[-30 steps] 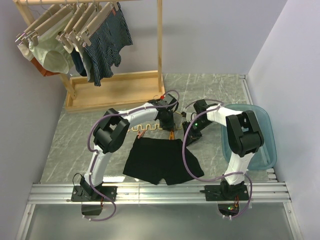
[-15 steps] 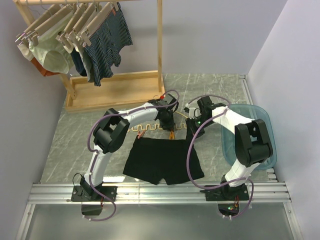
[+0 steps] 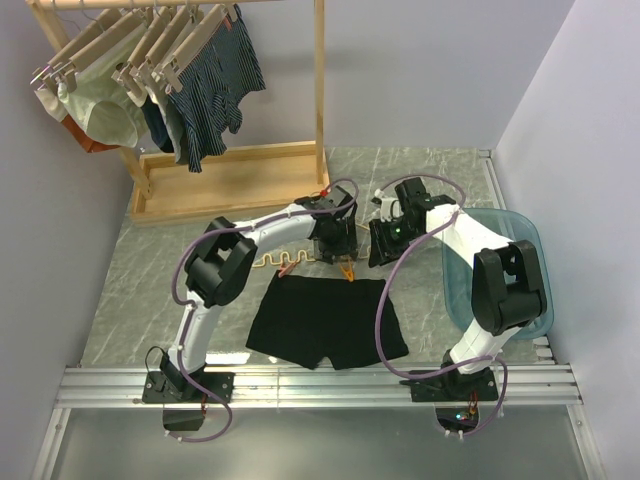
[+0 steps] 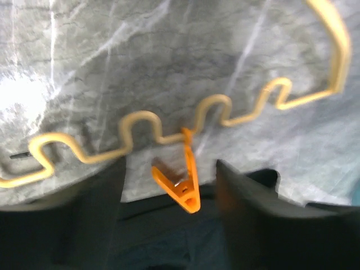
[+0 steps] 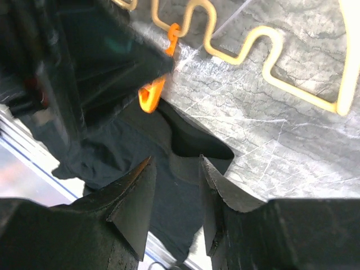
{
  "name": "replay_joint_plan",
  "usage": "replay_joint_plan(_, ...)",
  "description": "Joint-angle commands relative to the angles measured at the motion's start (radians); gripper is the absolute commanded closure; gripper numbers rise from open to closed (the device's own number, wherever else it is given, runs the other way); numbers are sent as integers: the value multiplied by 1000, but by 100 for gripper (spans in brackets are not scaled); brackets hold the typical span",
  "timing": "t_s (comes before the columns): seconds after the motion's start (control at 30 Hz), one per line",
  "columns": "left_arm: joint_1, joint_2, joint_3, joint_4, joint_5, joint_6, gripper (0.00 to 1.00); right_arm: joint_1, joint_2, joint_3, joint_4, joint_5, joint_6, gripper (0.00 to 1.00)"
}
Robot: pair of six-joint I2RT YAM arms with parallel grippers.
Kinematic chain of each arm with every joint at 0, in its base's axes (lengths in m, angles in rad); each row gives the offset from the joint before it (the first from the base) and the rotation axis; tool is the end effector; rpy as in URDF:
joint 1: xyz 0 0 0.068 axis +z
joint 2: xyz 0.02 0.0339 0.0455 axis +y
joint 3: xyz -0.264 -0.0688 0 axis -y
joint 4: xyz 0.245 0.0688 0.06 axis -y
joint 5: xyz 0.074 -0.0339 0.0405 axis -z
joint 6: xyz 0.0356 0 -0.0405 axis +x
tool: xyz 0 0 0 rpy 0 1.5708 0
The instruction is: Clip the underwear to the hanger
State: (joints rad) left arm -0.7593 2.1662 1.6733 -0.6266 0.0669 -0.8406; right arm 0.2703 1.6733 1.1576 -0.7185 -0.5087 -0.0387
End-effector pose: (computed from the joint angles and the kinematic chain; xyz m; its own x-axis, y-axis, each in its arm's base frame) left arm 0.3320 -0.3184 0.1704 -0.9629 -0.1110 -0.2461 -0.0140 0.9309 -0.3651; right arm 0.3080 0.1033 0.2083 -0.8939 -0.2828 -0.3478 -0.4231 0.7884 0.4466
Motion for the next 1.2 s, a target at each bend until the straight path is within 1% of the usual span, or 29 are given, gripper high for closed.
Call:
replay_joint_plan(0.0, 18, -120, 19, 30, 13, 38, 27, -3, -43, 45, 17, 18, 66, 56)
replay_joint_plan(0.1, 43, -196, -7, 48, 22, 75, 18, -2, -41, 66, 17, 29, 101, 56)
replay_joint_plan(0.17, 63, -261, -43, 54, 11, 92, 14, 6, -40, 85, 10, 57, 120, 57)
replay_joint_plan(0.2, 89, -285, -59, 59, 11, 101, 10, 33, -38, 93, 7, 73, 131, 57)
replay_joint_plan(0.27, 120, -359, -121, 79, 11, 121, 3, 76, -41, 111, 4, 125, 138, 57)
replay_joint_plan(0.3, 150, -383, -147, 93, 25, 135, 2, 98, -43, 116, 5, 177, 132, 57)
replay_joint_plan(0.33, 164, -437, -197, 122, 36, 165, 1, 146, -41, 123, 8, 194, 128, 56)
replay_joint_plan(0.4, 202, -492, -250, 159, 71, 210, 1, 185, -24, 135, -1, 244, 102, 55)
replay_joint_plan(0.43, 212, -549, -308, 175, 74, 228, 1, 222, -12, 146, -7, 262, 94, 53)
replay_joint_plan(0.5, 242, -639, -362, 221, 95, 290, 1, 250, 35, 181, -25, 297, 80, 53)
replay_joint_plan(0.53, 251, -669, -415, 232, 96, 325, 1, 269, 67, 206, -32, 311, 80, 53)
replay_joint_plan(0.63, 288, -778, -499, 272, 96, 362, 1, 296, 123, 241, -50, 347, 79, 53)
replay_joint_plan(0.7, 301, -831, -520, 271, 77, 374, 1, 319, 149, 257, -58, 366, 80, 53)
replay_joint_plan(0.87, 328, -894, -578, 269, 99, 373, 1, 351, 223, 294, -73, 426, 91, 53)
replay_joint_plan(0.9, 334, -905, -584, 272, 106, 368, 1, 356, 230, 297, -75, 433, 92, 49)
replay_joint_plan(0.93, 337, -908, -598, 278, 117, 361, 1, 359, 239, 301, -75, 443, 95, 49)
replay_joint_plan(1.17, 348, -918, -629, 306, 142, 339, 1, 362, 296, 321, -82, 434, 105, 48)
